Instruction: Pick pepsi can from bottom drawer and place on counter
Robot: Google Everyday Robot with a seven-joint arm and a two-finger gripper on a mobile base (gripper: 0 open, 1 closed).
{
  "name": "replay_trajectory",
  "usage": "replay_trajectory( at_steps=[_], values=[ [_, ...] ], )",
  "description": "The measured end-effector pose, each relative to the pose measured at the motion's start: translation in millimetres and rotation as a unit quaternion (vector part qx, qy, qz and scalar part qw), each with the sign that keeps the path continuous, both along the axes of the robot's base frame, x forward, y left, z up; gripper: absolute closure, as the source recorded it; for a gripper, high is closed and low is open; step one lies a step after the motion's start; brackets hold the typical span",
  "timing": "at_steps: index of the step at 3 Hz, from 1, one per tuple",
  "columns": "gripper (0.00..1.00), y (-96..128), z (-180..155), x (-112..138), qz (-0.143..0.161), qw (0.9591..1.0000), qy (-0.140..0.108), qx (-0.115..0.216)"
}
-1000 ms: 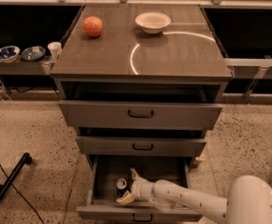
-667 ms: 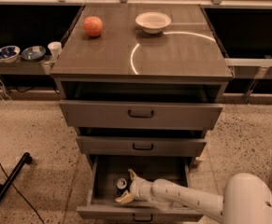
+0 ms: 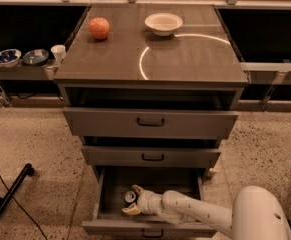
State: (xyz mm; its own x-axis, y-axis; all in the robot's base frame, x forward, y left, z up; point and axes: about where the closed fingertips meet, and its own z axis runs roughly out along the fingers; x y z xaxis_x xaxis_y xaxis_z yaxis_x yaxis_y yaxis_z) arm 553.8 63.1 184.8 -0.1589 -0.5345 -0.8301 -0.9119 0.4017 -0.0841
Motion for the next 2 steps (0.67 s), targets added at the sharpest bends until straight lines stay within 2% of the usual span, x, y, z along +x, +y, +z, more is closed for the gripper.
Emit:
replay_trajectory(
  at_steps=[1, 2],
  values=[
    [0.32, 8.5, -4.1, 1.1, 0.010, 0.9999, 0.003, 0.002],
    [0.51, 12.4, -7.5, 2.1, 0.012, 0.9999, 0.007, 0.003]
  ],
)
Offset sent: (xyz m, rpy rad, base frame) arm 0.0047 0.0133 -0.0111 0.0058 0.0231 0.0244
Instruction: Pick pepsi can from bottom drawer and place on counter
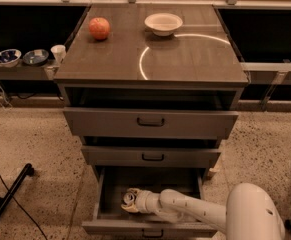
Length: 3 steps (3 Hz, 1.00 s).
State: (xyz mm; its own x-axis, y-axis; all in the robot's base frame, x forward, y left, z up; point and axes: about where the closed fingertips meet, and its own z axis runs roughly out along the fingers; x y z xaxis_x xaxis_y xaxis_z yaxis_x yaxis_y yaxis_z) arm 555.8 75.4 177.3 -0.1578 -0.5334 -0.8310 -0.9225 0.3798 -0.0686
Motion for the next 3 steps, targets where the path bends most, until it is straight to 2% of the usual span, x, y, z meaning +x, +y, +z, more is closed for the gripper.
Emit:
replay_trajectory(
  at_steps=[2, 3],
  values=[
    [0.97, 2, 16, -5, 0.008, 0.9996, 0.002, 0.027],
    [1.00, -15, 57, -12, 0.012, 0.9985, -0.020, 0.050]
  ],
)
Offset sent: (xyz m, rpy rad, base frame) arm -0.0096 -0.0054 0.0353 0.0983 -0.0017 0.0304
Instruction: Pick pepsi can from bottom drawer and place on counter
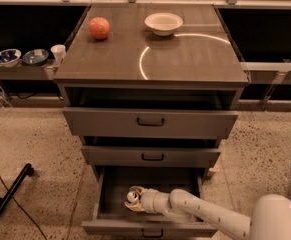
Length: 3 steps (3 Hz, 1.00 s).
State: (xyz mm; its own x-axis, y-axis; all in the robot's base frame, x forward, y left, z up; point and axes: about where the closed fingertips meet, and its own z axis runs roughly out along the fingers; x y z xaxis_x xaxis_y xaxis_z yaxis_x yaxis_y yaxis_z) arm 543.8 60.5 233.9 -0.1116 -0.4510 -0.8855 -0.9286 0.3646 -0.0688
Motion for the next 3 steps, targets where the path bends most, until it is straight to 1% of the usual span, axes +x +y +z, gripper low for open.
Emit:
replay_trajectory(
  at_steps=[1, 2, 3],
  values=[
    [1.00, -43, 45, -14, -0.012, 0.9999, -0.007, -0.003],
    [1.00, -79, 104, -18, -0.012, 0.9992, -0.021, -0.031],
    [1.00, -92, 149, -17, -0.002, 0.9968, -0.032, -0.073]
  ],
)
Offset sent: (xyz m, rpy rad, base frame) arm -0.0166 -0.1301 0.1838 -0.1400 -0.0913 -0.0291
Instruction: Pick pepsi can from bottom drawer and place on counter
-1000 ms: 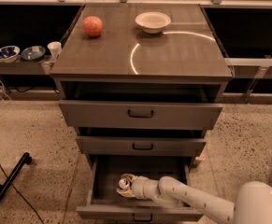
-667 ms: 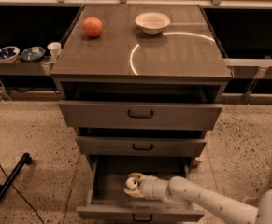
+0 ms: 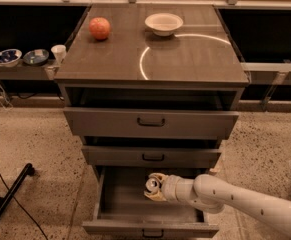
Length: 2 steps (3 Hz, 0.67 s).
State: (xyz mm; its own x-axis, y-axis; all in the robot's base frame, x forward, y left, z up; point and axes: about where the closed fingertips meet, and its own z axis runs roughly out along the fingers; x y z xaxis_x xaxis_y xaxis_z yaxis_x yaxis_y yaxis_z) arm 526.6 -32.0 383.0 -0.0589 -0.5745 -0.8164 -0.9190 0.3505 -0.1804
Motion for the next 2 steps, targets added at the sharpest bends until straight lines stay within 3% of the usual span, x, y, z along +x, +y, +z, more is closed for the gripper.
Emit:
replay_trajectory(
  at_steps=[1, 2],
  values=[
    [1.00, 0.0, 54.2, 6.2, 0.009, 0.9980, -0.033, -0.053],
    [1.00, 0.5, 53.4, 5.7, 0.010, 0.9981, -0.032, -0.053]
  ],
)
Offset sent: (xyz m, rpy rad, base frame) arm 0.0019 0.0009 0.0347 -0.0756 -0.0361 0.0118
